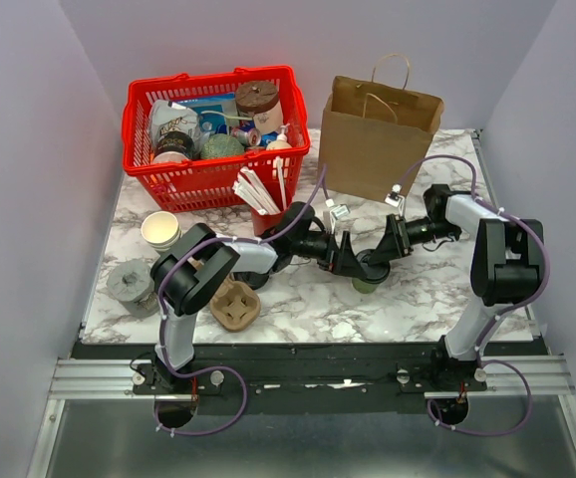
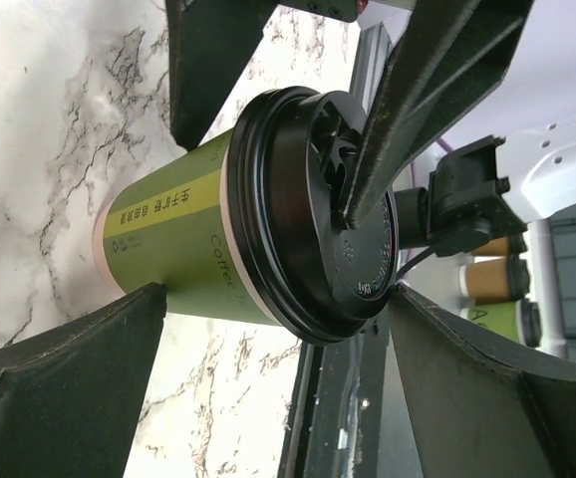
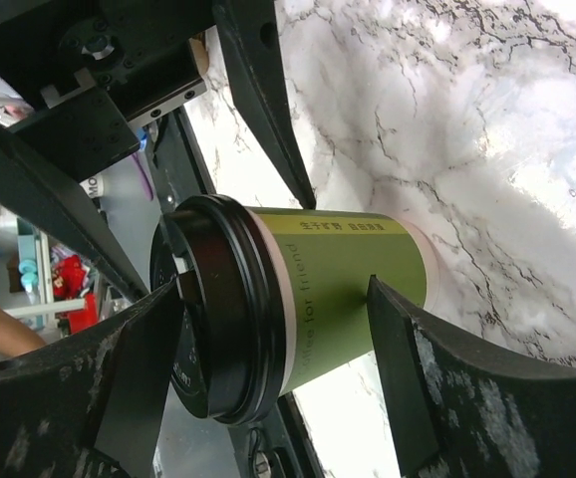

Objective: Pack the takeout coffee

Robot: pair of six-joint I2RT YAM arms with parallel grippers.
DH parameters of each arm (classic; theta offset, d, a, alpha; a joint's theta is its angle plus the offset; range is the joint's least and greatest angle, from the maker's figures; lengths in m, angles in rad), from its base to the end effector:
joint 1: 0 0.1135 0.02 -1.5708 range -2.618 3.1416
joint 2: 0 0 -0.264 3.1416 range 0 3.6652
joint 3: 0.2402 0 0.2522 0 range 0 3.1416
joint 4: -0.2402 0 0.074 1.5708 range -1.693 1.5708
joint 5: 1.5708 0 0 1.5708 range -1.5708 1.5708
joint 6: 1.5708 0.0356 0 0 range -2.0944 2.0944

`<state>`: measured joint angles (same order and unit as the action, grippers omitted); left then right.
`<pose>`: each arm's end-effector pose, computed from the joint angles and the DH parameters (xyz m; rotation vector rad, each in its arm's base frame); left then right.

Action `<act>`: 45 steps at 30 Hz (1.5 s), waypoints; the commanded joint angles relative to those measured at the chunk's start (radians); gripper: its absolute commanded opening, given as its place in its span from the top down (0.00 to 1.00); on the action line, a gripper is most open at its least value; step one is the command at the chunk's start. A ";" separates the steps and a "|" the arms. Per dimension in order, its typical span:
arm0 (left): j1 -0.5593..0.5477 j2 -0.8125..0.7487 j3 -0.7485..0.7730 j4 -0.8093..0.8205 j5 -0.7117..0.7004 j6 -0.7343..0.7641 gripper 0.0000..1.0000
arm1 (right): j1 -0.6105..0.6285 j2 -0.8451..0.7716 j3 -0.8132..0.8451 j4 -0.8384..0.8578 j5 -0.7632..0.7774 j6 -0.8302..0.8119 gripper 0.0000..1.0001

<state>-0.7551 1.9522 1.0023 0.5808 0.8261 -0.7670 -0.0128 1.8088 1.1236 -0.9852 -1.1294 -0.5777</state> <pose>0.2741 -0.2940 0.1588 0.6403 2.1785 -1.7181 0.3014 0.0283 0.1727 -0.6140 2.3959 1.5342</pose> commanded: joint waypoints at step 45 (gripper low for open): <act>0.007 0.295 -0.100 0.518 -0.041 -0.163 0.11 | -0.021 0.121 0.025 -0.001 -0.055 -0.030 0.22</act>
<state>-0.7265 2.1929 0.9585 1.2350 0.8986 -1.0042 -0.0559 1.8996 1.1549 -1.0157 -1.1843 -0.5877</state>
